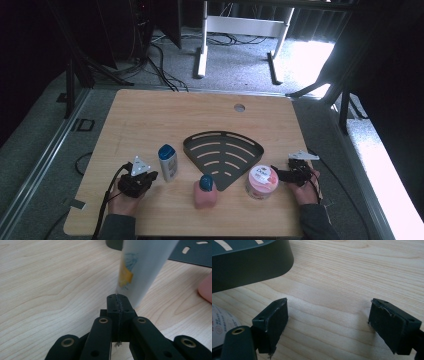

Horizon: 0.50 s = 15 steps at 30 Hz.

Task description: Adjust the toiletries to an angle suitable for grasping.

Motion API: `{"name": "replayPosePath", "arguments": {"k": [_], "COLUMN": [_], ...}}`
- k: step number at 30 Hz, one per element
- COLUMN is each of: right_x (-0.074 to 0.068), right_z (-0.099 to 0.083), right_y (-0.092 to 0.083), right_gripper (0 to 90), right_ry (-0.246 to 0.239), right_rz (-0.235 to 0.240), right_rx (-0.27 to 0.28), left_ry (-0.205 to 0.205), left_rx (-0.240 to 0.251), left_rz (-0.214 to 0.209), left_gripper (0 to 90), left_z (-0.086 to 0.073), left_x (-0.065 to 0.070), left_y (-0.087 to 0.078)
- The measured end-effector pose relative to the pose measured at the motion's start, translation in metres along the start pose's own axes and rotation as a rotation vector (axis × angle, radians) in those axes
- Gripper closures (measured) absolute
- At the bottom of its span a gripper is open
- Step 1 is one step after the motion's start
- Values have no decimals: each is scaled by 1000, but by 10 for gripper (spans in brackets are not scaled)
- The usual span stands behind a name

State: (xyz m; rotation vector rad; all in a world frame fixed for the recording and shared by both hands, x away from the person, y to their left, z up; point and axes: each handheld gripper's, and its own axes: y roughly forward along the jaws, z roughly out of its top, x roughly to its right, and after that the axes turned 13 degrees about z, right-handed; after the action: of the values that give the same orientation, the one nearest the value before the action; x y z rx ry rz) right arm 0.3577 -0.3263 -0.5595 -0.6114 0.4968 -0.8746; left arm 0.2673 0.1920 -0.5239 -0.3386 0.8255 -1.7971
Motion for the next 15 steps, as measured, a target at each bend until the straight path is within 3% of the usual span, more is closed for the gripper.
{"name": "replayPosePath", "arguments": {"k": [15], "right_x": [0], "right_z": [0], "right_y": [0], "right_gripper": [155], "right_ry": [0], "right_rz": [0], "right_rx": [0], "left_ry": [31], "left_rx": [32], "left_rz": [-32], "left_gripper": [897], "left_z": [1], "left_x": [9], "left_y": [-2]}}
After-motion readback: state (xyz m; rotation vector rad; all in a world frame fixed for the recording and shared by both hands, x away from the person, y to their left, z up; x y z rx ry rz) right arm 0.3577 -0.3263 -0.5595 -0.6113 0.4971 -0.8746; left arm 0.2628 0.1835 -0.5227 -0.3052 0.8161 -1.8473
